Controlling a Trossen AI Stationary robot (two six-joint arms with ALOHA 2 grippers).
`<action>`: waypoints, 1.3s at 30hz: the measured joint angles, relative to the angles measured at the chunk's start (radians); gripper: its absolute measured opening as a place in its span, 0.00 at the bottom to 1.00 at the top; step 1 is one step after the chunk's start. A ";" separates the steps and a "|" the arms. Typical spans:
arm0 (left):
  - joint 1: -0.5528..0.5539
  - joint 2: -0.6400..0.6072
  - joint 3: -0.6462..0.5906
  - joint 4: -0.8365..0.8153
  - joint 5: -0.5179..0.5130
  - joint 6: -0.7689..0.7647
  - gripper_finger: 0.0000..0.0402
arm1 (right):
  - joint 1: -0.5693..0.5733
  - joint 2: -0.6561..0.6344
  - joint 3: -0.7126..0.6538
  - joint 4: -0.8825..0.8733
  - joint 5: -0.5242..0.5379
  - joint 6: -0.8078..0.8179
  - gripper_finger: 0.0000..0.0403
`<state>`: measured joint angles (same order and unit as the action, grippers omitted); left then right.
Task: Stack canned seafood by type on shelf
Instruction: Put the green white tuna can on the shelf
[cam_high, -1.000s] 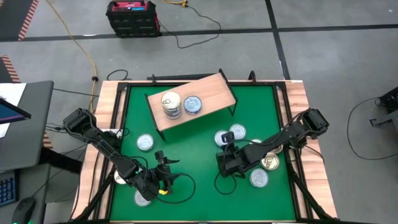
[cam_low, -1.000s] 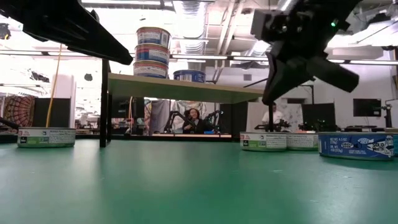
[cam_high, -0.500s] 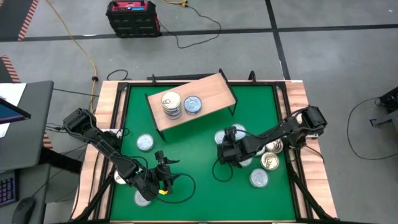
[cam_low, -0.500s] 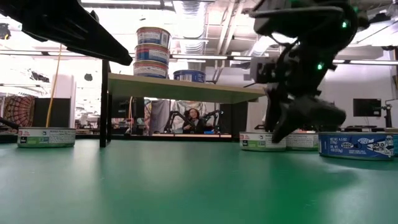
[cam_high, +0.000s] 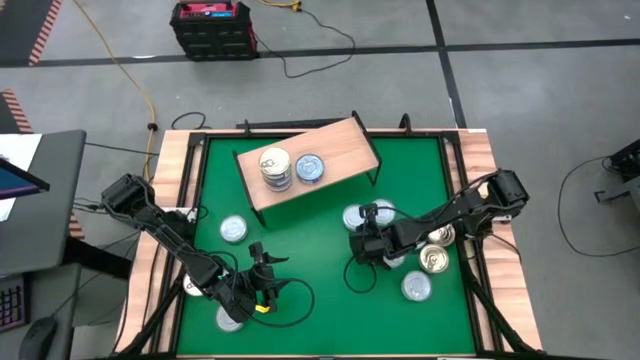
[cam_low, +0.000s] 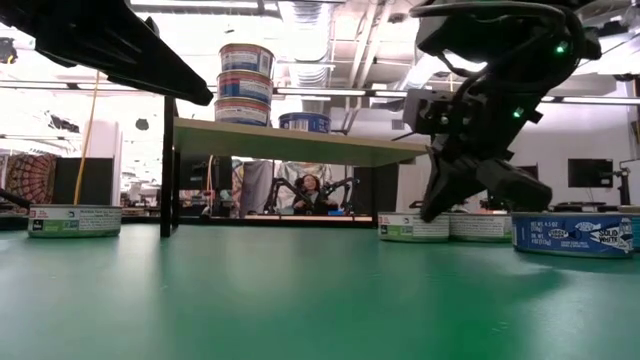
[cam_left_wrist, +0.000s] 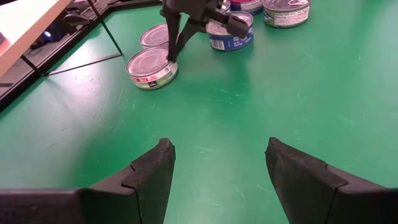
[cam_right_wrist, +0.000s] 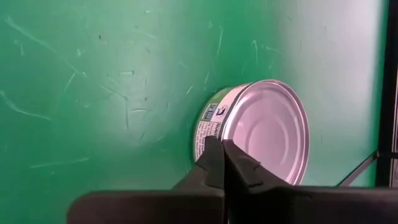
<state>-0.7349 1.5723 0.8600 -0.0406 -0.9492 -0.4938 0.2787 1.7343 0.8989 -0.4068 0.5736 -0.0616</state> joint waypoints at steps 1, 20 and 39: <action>0.000 0.000 0.000 0.000 0.000 0.000 0.60 | 0.001 0.000 0.001 0.004 0.000 0.000 0.04; 0.000 0.000 0.000 0.000 0.000 0.002 0.60 | 0.098 0.007 0.246 -0.277 0.118 0.062 0.06; 0.000 0.000 0.000 -0.005 0.029 -0.025 0.60 | -0.036 0.002 0.125 -0.319 -0.018 0.233 0.34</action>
<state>-0.7349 1.5726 0.8600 -0.0454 -0.9207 -0.5191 0.2424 1.7365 1.0234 -0.7256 0.5554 0.1714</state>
